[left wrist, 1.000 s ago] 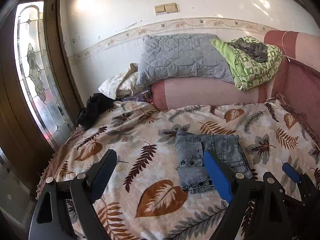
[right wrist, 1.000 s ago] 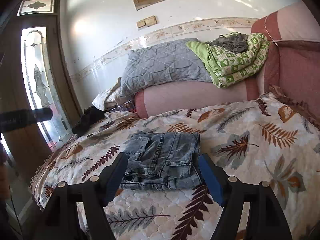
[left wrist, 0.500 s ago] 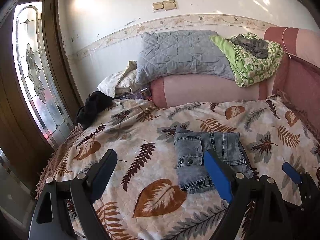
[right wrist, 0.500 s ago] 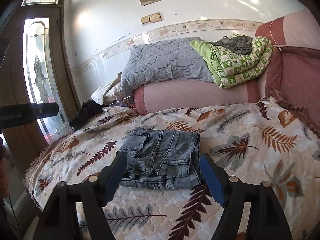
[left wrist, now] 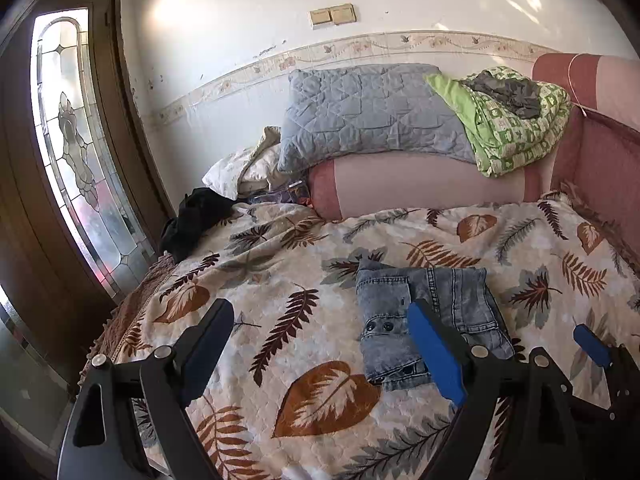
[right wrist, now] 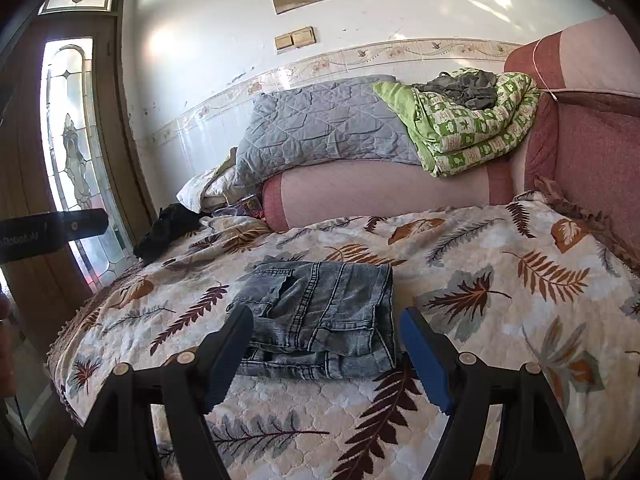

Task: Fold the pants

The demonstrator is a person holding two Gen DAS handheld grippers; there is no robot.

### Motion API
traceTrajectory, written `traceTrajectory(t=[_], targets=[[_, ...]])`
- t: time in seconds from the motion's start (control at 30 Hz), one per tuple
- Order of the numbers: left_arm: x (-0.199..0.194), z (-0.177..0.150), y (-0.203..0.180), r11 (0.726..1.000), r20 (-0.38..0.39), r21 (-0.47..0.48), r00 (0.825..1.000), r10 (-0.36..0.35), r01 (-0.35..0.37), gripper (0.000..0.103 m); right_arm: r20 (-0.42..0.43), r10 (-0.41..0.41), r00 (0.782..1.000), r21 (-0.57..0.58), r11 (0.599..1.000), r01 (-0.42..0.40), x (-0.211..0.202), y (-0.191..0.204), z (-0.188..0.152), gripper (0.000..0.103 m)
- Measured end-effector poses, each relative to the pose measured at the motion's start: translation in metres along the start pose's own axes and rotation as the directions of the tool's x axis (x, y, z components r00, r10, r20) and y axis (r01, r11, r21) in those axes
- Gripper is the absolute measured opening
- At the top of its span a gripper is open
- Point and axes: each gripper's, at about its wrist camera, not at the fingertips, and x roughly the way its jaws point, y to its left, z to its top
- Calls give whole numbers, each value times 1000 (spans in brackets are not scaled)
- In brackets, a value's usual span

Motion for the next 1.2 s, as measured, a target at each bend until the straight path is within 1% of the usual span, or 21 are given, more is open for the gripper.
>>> traceTrajectory(t=[1.2], targets=[[8,-5,-6,1000,-24,-1,999,-31,31,89,-11,-13,1000,9,1000,14,6,-6,-2,79]])
